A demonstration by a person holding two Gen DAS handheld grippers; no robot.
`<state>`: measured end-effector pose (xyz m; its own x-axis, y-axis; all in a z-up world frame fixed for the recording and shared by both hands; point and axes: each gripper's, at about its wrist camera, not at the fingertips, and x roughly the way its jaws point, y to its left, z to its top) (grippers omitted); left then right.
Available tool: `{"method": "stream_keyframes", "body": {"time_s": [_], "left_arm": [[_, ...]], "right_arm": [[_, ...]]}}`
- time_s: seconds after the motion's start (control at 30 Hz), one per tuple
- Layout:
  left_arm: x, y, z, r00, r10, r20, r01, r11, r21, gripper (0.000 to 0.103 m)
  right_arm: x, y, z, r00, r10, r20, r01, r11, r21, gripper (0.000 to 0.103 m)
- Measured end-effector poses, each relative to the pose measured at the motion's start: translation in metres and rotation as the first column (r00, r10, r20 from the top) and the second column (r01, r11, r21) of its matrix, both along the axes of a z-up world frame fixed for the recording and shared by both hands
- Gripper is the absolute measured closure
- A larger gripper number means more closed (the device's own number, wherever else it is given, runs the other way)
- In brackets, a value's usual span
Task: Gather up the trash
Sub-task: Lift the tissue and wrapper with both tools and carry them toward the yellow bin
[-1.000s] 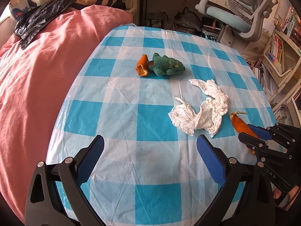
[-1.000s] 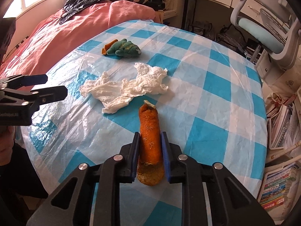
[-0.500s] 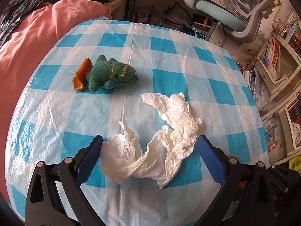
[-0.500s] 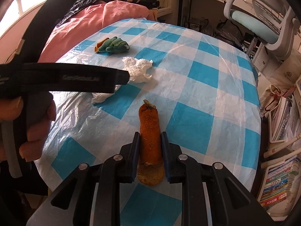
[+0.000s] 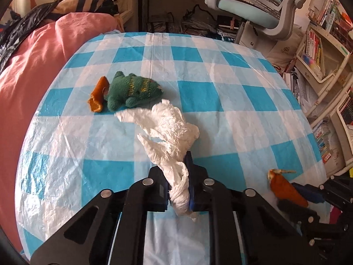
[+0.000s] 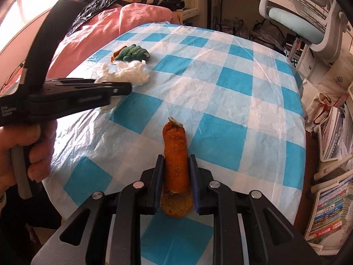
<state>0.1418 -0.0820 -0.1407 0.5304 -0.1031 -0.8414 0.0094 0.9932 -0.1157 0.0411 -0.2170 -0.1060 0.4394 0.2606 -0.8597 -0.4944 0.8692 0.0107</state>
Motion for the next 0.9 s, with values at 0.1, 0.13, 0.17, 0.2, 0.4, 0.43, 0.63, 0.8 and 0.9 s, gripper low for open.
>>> {"method": "stream_keyframes", "body": {"time_s": [0.1, 0.13, 0.17, 0.2, 0.4, 0.43, 0.63, 0.8, 0.9], "left_arm": [[-0.015, 0.022, 0.0, 0.999, -0.025, -0.032, 0.023, 0.997, -0.069, 0.093], [-0.019, 0.028, 0.0, 0.998, -0.034, -0.043, 0.03, 0.996, -0.084, 0.093], [-0.024, 0.034, 0.001, 0.997, -0.046, -0.055, 0.041, 0.994, -0.097, 0.093], [-0.029, 0.038, 0.001, 0.997, -0.052, -0.063, 0.046, 0.994, -0.095, 0.093], [-0.054, 0.063, 0.006, 0.994, -0.066, -0.089, 0.059, 0.995, -0.078, 0.093], [-0.058, 0.067, 0.007, 0.994, -0.062, -0.09, 0.054, 0.995, -0.084, 0.093], [-0.088, 0.081, 0.019, 0.997, -0.043, -0.069, 0.033, 0.991, -0.13, 0.093], [-0.115, 0.082, 0.035, 0.999, -0.032, -0.025, 0.028, 0.988, -0.154, 0.093], [-0.13, 0.084, 0.044, 1.0, -0.022, 0.009, 0.023, 0.989, -0.148, 0.093]], "right_arm": [[-0.003, 0.007, 0.0, 1.0, 0.011, -0.001, -0.011, 1.0, 0.003, 0.08], [-0.004, 0.011, 0.0, 1.0, 0.016, 0.0, -0.016, 1.0, 0.004, 0.08], [-0.005, 0.015, 0.0, 1.0, 0.021, 0.001, -0.021, 1.0, 0.003, 0.08], [-0.007, 0.019, -0.001, 1.0, 0.027, 0.001, -0.027, 1.0, 0.003, 0.08], [-0.023, 0.042, -0.003, 0.998, 0.058, 0.005, -0.058, 0.998, 0.003, 0.08], [-0.025, 0.044, -0.003, 0.998, 0.059, 0.007, -0.059, 0.998, 0.004, 0.08], [-0.042, 0.048, 0.0, 0.998, 0.048, 0.029, -0.048, 0.999, 0.022, 0.08], [-0.053, 0.044, 0.005, 0.998, 0.031, 0.057, -0.033, 0.999, 0.03, 0.08], [-0.055, 0.041, 0.011, 0.996, 0.024, 0.08, -0.027, 0.999, 0.032, 0.08]]}}
